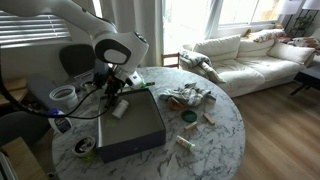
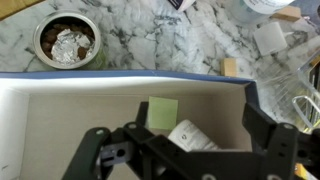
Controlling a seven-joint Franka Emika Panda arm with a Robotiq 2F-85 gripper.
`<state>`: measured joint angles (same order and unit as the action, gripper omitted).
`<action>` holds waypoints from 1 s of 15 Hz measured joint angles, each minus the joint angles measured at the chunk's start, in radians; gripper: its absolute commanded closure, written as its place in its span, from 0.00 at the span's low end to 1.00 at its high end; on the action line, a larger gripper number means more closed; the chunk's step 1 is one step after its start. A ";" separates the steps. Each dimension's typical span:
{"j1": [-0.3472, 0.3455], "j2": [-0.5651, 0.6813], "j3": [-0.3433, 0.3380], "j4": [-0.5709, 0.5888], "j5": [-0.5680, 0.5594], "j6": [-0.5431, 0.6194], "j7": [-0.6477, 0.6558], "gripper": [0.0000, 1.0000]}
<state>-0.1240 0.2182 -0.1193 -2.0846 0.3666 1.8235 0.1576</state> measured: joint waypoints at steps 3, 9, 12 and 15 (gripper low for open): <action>-0.002 -0.103 -0.004 -0.071 -0.028 -0.028 -0.001 0.00; -0.003 -0.283 -0.009 -0.273 -0.065 0.029 0.001 0.00; 0.001 -0.342 0.000 -0.340 -0.062 0.188 0.012 0.00; 0.018 -0.357 0.026 -0.351 -0.067 0.352 -0.021 0.00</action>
<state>-0.1059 -0.1390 -0.0928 -2.4352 0.3000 2.1758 0.1366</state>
